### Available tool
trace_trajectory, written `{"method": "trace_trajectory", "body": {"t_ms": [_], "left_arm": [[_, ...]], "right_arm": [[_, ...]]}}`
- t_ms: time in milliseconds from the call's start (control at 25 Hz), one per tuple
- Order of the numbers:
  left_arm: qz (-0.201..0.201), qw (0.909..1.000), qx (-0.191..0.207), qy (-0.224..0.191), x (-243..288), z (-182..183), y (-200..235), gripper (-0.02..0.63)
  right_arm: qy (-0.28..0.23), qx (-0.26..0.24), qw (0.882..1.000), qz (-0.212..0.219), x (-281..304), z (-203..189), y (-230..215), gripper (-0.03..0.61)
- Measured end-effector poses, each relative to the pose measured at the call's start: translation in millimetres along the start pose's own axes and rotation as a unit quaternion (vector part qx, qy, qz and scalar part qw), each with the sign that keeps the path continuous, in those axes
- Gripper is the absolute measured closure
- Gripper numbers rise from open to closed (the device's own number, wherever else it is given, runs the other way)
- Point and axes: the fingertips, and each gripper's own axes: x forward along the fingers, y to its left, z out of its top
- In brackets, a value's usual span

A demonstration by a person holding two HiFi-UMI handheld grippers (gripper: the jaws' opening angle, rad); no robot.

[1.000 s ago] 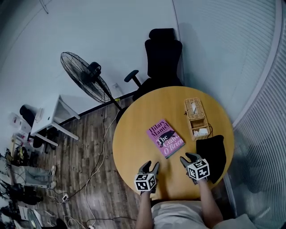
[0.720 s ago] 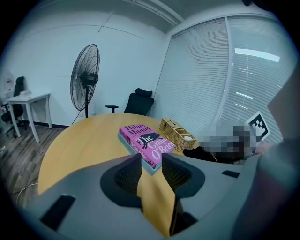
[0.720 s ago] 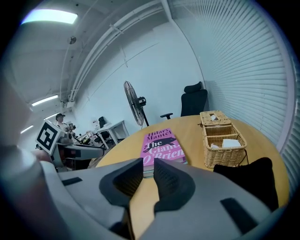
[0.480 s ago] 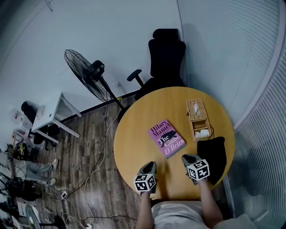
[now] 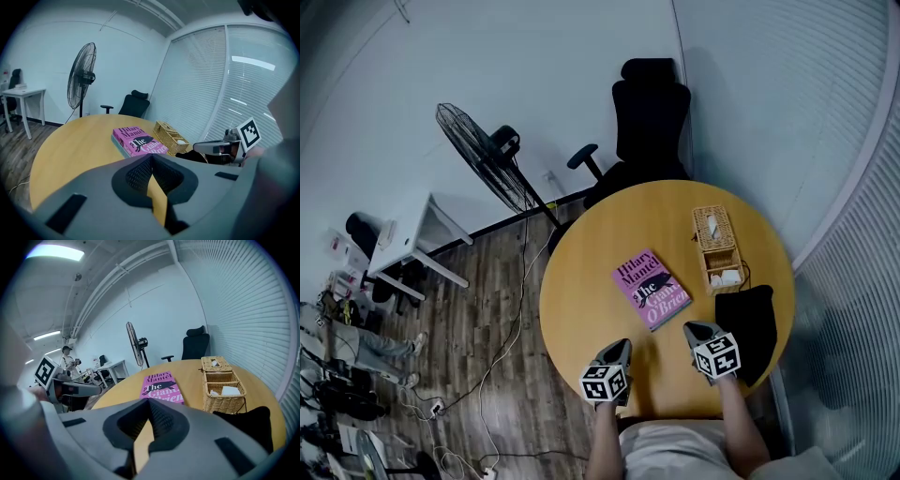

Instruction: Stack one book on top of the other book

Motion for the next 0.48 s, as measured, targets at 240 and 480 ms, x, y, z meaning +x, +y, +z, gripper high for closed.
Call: {"method": "trace_trajectory", "body": {"t_ms": [240, 480], "left_arm": [[-0.021, 0.9998, -0.001, 0.001, -0.5, 1.5, -6.1, 0.586], [-0.027, 0.9996, 0.000, -0.003, 0.5, 3.3, -8.6, 0.586]], "right_arm": [[-0.004, 0.008, 1.000, -0.005, -3.4, 0.2, -2.3, 0.557], [-0.004, 0.011, 1.000, -0.006, -5.0, -1.5, -2.9, 0.557]]}}
